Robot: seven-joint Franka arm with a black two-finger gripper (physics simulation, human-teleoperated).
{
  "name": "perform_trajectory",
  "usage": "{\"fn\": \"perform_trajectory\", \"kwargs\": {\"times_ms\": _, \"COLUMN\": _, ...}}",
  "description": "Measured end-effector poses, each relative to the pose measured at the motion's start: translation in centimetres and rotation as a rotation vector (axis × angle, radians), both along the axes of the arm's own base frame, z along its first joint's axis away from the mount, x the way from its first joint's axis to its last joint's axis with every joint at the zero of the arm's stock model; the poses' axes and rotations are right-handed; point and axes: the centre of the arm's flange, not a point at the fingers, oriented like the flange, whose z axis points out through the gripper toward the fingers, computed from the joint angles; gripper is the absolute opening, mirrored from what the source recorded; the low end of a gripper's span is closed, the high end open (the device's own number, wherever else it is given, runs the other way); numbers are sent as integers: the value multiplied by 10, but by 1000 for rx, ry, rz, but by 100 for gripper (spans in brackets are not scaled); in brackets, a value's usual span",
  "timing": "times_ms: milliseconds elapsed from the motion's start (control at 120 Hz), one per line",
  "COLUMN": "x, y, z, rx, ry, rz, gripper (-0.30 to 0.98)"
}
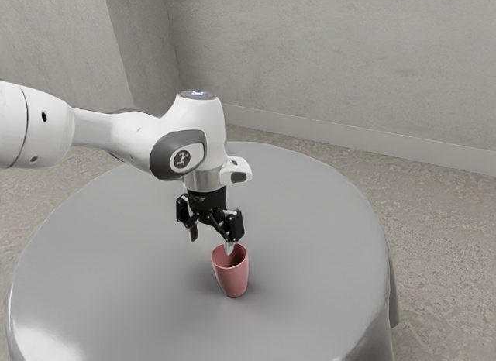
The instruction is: Place the right cup onto the left cup
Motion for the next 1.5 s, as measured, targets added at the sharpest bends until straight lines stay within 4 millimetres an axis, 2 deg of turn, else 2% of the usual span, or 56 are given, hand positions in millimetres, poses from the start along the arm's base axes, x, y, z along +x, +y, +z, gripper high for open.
{"fn": "perform_trajectory", "kwargs": {"times_ms": 317, "x": 2, "y": 1, "z": -36, "rx": -13, "ry": 35, "rz": 25, "gripper": 69}}
{"fn": "perform_trajectory", "kwargs": {"times_ms": 433, "x": 3, "y": 1, "z": -43, "rx": -16, "ry": 38, "rz": 30, "gripper": 68}}
{"fn": "perform_trajectory", "kwargs": {"times_ms": 508, "x": 4, "y": 1, "z": -43, "rx": -17, "ry": 33, "rz": 32, "gripper": 58}}
{"fn": "perform_trajectory", "kwargs": {"times_ms": 667, "x": 6, "y": 3, "z": -42, "rx": -17, "ry": 25, "rz": 40, "gripper": 22}}
{"fn": "perform_trajectory", "kwargs": {"times_ms": 767, "x": 6, "y": 3, "z": -41, "rx": -17, "ry": 22, "rz": 47, "gripper": 8}}
{"fn": "perform_trajectory", "kwargs": {"times_ms": 942, "x": 7, "y": 3, "z": -41, "rx": -14, "ry": 20, "rz": 59, "gripper": -3}}
{"fn": "perform_trajectory", "kwargs": {"times_ms": 1175, "x": 7, "y": 3, "z": -40, "rx": -7, "ry": 17, "rz": 70, "gripper": -8}}
{"fn": "perform_trajectory", "kwargs": {"times_ms": 1275, "x": 16, "y": 4, "z": -21, "rx": -5, "ry": -14, "rz": 75, "gripper": -9}}
{"fn": "perform_trajectory", "kwargs": {"times_ms": 1450, "x": 50, "y": 15, "z": 56, "rx": 13, "ry": -100, "rz": 86, "gripper": -10}}
{"fn": "perform_trajectory", "kwargs": {"times_ms": 1500, "x": 59, "y": 25, "z": 80, "rx": 25, "ry": -121, "rz": 97, "gripper": -10}}
